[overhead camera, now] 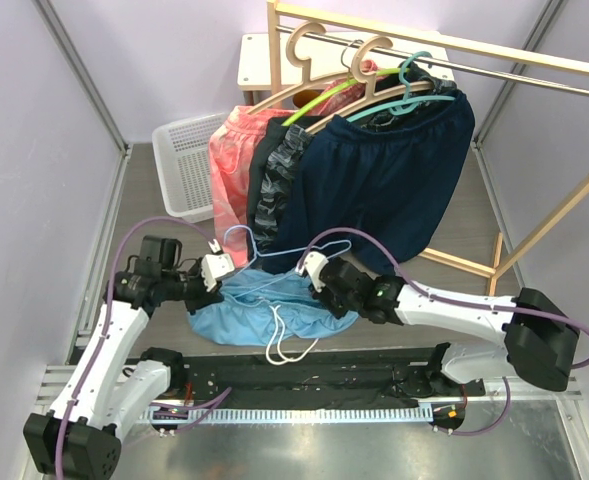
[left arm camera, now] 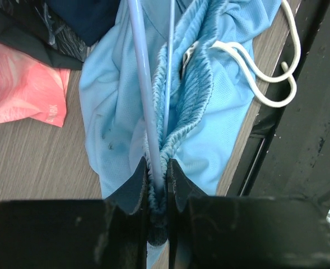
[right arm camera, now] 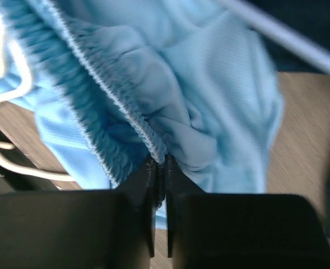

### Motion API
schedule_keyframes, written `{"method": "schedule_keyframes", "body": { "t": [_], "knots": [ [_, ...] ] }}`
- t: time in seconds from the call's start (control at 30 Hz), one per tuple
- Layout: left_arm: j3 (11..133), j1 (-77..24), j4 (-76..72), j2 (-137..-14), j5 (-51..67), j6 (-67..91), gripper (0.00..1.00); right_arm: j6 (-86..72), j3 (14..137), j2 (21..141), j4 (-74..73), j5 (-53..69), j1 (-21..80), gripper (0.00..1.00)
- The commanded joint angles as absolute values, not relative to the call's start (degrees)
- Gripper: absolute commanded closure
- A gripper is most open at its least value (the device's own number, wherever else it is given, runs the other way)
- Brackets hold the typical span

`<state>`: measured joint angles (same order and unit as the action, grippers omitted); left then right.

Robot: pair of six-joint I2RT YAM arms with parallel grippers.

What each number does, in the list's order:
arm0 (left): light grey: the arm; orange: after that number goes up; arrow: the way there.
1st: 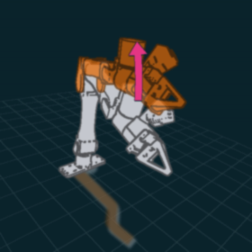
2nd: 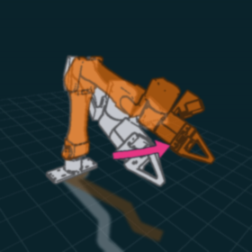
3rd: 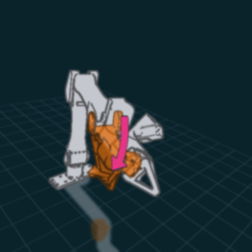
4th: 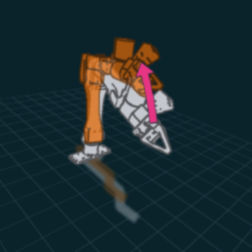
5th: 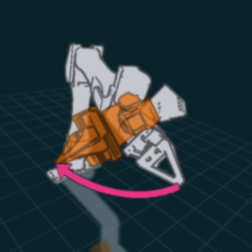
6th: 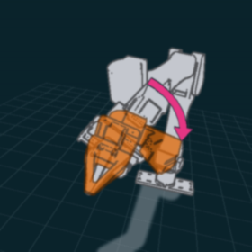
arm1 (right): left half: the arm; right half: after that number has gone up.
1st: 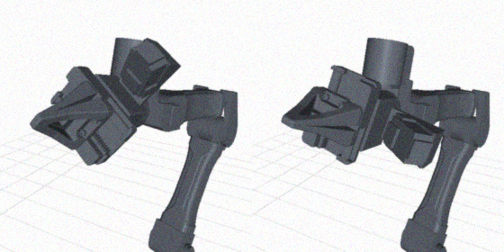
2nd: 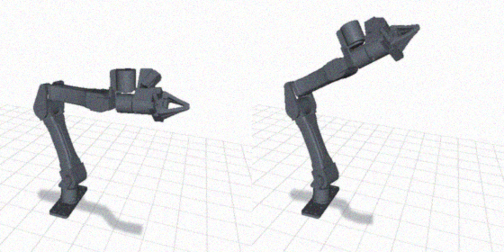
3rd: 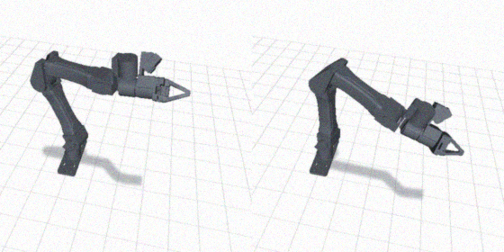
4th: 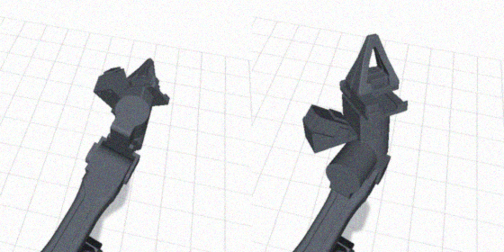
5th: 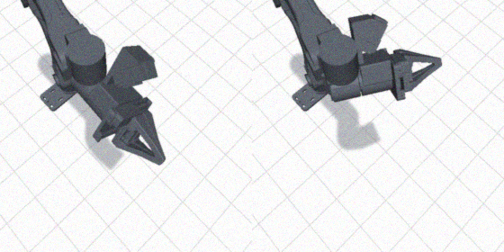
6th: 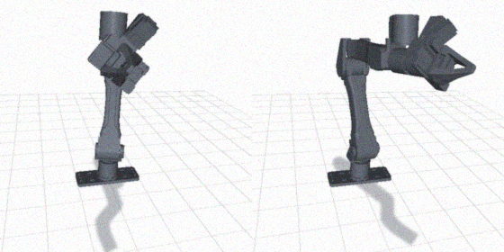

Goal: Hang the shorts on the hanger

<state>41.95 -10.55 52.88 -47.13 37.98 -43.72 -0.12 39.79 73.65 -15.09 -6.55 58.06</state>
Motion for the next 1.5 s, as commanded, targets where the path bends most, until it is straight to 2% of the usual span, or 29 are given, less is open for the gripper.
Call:
{"method": "schedule_keyframes", "body": {
  "t": [0.0,0.17,0.33,0.7,0.9,1.13,1.33,1.47],
  "knots": [
    [47.4,-8.6,55.1,-47.3,40.7,-44.2,1.00,1.4,46.2,69.5,-22.8,-12.4,51.7,0.99],
    [50.2,-7.5,56.3,-45.9,43.6,-43.8,1.00,2.1,51.6,66.0,-31.8,-10.4,44.7,0.99],
    [50.1,-7.5,56.9,-45.4,43.5,-45.2,1.00,0.4,51.0,60.5,-34.7,-10.3,36.7,0.99],
    [47.3,-7.4,66.6,-43.6,40.2,-64.0,1.00,2.7,50.0,59.0,-36.8,-2.6,19.1,0.99],
    [49.1,-7.4,68.6,-48.8,36.3,-65.9,1.00,3.2,54.9,60.6,-36.9,2.3,17.6,0.99],
    [50.2,-8.6,65.2,-55.9,28.0,-65.8,1.00,7.2,58.8,59.5,-40.2,1.8,17.5,0.99],
    [51.9,-16.2,63.0,-59.1,22.2,-61.5,1.00,8.3,61.7,59.7,-42.8,2.9,17.6,0.99],
    [53.1,-21.0,60.4,-59.7,21.7,-57.5,1.00,7.8,62.3,60.4,-43.2,8.8,17.8,0.99]
  ]
}}
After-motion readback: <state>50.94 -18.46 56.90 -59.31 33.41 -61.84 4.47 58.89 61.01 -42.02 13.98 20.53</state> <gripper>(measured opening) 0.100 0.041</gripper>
